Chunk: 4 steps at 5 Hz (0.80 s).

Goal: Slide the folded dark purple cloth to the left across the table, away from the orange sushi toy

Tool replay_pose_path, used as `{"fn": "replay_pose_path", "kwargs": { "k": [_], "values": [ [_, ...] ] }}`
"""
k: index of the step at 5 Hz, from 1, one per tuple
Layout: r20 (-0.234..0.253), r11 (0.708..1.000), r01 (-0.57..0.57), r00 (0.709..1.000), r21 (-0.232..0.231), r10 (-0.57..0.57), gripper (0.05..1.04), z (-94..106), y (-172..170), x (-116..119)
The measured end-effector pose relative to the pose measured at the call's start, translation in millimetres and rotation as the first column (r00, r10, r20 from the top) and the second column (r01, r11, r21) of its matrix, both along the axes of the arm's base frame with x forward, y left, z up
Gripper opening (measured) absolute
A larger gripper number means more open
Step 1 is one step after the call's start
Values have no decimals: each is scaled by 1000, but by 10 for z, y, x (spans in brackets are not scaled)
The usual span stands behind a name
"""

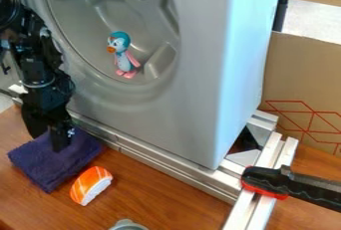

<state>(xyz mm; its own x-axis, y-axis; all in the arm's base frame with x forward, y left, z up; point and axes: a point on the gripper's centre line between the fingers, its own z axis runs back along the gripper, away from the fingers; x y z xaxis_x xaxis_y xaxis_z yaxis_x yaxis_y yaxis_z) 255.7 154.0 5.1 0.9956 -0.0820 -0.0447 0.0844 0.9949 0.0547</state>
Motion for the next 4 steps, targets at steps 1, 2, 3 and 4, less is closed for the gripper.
{"fn": "replay_pose_path", "kwargs": {
  "k": [1, 2, 3, 4],
  "values": [
    [-18, 1000, -6, 1000, -10, 5, 1001, -87, -18, -12],
    [-11, 1000, -2, 1000, -11, 2, 1001, -124, -16, 3],
    [-27, 1000, -4, 1000, -5, 4, 1001, -233, -10, -38],
    [-49, 1000, -17, 999, 7, 18, 1001, -290, 26, -47]
  ]
}}
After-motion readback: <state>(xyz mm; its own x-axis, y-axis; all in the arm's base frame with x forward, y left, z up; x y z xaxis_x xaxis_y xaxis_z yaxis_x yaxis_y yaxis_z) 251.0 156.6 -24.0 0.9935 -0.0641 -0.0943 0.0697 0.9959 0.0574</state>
